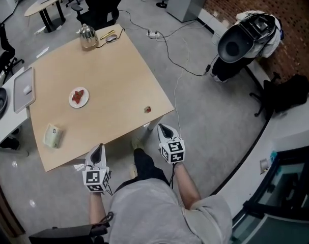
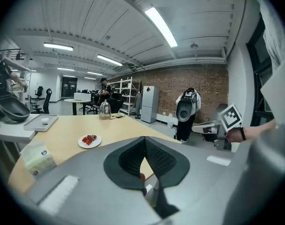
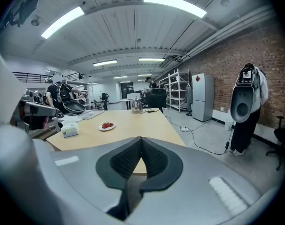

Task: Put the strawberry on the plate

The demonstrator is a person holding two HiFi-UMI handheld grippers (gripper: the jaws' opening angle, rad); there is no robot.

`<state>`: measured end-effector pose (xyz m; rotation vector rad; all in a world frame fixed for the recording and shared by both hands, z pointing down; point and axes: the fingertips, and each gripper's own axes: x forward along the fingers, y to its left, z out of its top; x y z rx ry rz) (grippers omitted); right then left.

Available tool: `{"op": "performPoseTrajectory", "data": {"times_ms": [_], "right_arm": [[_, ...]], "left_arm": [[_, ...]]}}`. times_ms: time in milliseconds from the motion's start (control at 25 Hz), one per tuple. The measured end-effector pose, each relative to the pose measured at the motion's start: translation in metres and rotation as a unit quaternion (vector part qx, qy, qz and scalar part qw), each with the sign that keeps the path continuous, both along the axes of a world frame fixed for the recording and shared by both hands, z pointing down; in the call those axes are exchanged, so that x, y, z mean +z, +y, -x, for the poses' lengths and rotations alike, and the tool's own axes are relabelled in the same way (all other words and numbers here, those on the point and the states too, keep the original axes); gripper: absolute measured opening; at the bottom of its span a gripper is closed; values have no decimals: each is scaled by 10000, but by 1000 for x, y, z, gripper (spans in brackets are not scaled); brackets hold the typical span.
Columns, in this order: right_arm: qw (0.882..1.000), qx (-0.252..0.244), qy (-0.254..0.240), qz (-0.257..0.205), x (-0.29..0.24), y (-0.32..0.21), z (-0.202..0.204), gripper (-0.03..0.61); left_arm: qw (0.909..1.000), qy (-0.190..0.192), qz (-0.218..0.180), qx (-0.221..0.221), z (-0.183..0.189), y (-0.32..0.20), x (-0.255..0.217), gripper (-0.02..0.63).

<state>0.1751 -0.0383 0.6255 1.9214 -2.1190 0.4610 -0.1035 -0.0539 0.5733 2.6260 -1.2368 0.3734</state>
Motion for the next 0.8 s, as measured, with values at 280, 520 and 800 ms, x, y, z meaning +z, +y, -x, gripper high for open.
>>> {"op": "performPoseTrajectory", "data": {"times_ms": [280, 520, 800], "right_arm": [[9995, -156, -23, 276, 28, -39, -12, 6], [9978, -305, -48, 579, 59, -66, -18, 8], [9931, -517, 144, 1046, 101, -94, -23, 8]], "left_arm": [[9998, -37, 151, -121, -8, -27, 7, 20], [9993, -192, 311, -99, -19, -47, 17, 20], [9982, -302, 511, -119, -23, -69, 27, 20]]}}
